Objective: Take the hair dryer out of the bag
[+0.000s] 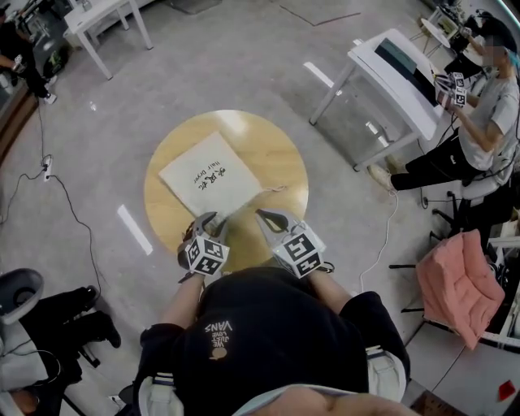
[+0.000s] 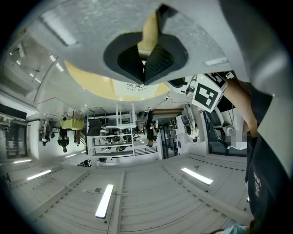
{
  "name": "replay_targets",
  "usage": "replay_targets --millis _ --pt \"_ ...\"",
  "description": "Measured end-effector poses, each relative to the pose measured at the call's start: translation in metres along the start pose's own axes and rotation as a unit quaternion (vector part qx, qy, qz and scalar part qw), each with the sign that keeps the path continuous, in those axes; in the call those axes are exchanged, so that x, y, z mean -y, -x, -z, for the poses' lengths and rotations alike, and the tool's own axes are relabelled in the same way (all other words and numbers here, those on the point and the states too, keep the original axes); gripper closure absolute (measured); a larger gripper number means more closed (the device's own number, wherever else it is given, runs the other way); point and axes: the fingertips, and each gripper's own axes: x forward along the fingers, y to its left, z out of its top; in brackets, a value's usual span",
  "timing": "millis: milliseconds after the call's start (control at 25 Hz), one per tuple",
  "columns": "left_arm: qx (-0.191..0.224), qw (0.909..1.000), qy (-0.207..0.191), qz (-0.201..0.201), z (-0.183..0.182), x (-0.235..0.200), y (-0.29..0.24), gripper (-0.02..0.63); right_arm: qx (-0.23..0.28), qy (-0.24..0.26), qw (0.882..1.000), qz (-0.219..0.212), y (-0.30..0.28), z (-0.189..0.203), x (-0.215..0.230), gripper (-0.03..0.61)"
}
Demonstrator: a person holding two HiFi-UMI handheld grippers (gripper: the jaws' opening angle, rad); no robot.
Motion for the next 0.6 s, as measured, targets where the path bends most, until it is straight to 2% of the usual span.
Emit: replay_targets --millis 520,600 --pt "-0.007 0.9986 -0.046 -0.023 0.0018 0.0004 -0.0044 0.483 -0.014 0.007 0.999 -0.029 -0.0094 0.0080 0.0016 0.580" --pt "-0.007 0.9988 -0.042 -0.024 0.0018 0.0012 -0.0029 0.488 -0.014 0.006 0.999 -0.031 -0.0088 0.0085 0.0013 0.580"
